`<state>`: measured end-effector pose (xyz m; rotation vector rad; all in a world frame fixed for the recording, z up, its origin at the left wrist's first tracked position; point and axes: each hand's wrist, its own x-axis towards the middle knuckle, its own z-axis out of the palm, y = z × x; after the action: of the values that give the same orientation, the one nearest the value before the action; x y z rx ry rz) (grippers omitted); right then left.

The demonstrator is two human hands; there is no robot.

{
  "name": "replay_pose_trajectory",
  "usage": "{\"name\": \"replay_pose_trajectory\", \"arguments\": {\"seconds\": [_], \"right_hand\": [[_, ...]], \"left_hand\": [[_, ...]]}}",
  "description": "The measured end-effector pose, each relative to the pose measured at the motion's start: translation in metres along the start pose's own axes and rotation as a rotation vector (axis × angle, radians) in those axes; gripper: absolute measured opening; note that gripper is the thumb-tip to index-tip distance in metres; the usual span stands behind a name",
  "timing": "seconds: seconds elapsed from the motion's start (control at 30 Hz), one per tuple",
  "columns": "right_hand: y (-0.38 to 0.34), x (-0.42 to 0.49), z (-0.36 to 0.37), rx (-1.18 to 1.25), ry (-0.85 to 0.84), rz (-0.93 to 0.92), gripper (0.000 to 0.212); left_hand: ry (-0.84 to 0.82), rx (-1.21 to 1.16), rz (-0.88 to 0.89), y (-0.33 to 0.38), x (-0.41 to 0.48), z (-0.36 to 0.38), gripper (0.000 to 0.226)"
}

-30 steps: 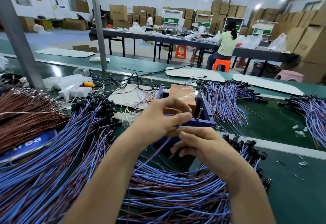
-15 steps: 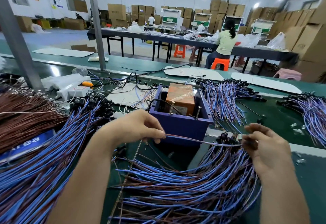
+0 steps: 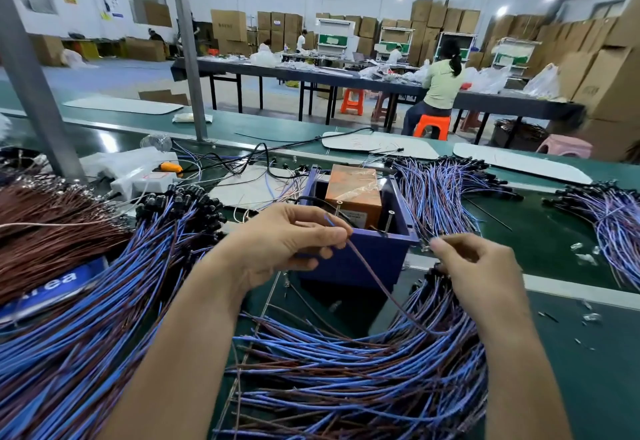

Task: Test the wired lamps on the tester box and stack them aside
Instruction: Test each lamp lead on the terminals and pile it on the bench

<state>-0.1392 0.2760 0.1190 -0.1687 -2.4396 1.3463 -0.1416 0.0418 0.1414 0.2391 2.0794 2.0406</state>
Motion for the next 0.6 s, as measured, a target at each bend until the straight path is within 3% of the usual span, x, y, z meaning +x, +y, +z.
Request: {"name": "replay_pose_trajectory", "arguments": {"seconds": [0.07,0.13,0.43,0.6], "right_hand": [[-0.019,-0.009,0.006,0.277,-0.198,-0.041,0.010],[-0.030,-0.015,0.016,0.358,-0.310,-0.126,0.007],[-0.030,-0.017,0.033,0.338,-0.214,-0.129,0.012],[-0.019,-0.012,0.039,0.339,-0.152,-0.033,0.009]], "left_hand": [[0.031,-0.056,-0.001,-0.003,0.005,0.010,0.019],[0.055,-0.110,0.003,-0.005,0.008,0.021,0.006],[0.154,-0.141,0.019,-0.017,0.018,0.037,0.008],[0.177,-0.140,-0.028,-0.022,0.022,0.034,0.018]]}}
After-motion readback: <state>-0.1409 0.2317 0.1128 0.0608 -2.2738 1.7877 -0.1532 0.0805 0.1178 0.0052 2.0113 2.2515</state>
